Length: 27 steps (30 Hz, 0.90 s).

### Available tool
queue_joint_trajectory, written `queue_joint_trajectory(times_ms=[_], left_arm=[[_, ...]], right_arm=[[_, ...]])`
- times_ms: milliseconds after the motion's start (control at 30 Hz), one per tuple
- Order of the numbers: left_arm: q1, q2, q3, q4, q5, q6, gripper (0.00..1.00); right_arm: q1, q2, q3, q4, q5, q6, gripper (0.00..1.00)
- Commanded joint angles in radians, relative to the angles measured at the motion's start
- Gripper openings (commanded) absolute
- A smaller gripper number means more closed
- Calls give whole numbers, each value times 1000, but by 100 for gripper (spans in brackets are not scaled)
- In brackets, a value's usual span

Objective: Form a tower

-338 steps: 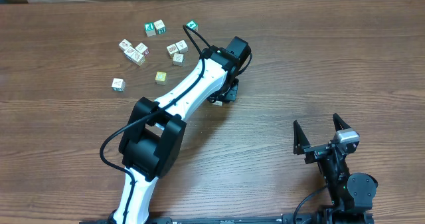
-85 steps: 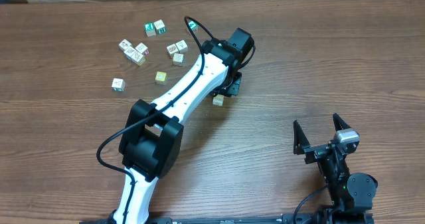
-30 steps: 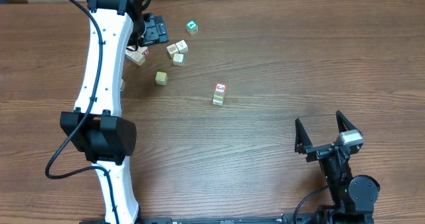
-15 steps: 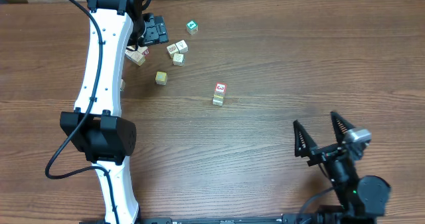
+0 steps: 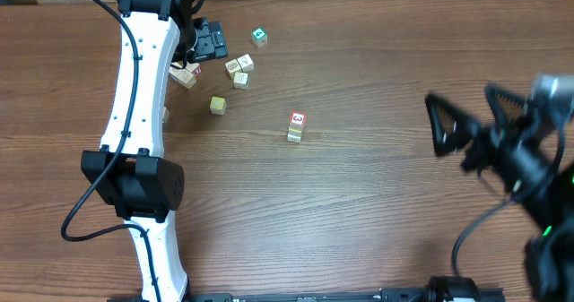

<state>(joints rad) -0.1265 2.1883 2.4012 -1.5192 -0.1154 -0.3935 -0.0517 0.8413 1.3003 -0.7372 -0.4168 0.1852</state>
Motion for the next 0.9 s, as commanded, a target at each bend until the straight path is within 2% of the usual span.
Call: queue_joint_trajectory(times_ms=[0,133,267,467,600,667,767,867], left_arm=[[0,-14,16,2,4,-14,100],[0,-14,16,2,4,-14,100],[0,-14,16,2,4,-14,100],[0,-14,16,2,4,-14,100],[0,-14,16,2,4,-14,100],[0,-14,16,2,4,-14,100],[0,-14,16,2,4,-14,100],[0,-14,16,2,4,-14,99]], right_arm=[[4,186,235,-107,-82,5,100],[6,426,512,-311,-118,6,100],[34,610,665,-444,-128,5,100],[68,754,672,-438,-151,13,100],[70,819,670,-388,-173,146,100],[81,845,670,-354,-169,219,94],[145,887,670,-301,-77,243,88],[234,922,670,-284,55,257,87]])
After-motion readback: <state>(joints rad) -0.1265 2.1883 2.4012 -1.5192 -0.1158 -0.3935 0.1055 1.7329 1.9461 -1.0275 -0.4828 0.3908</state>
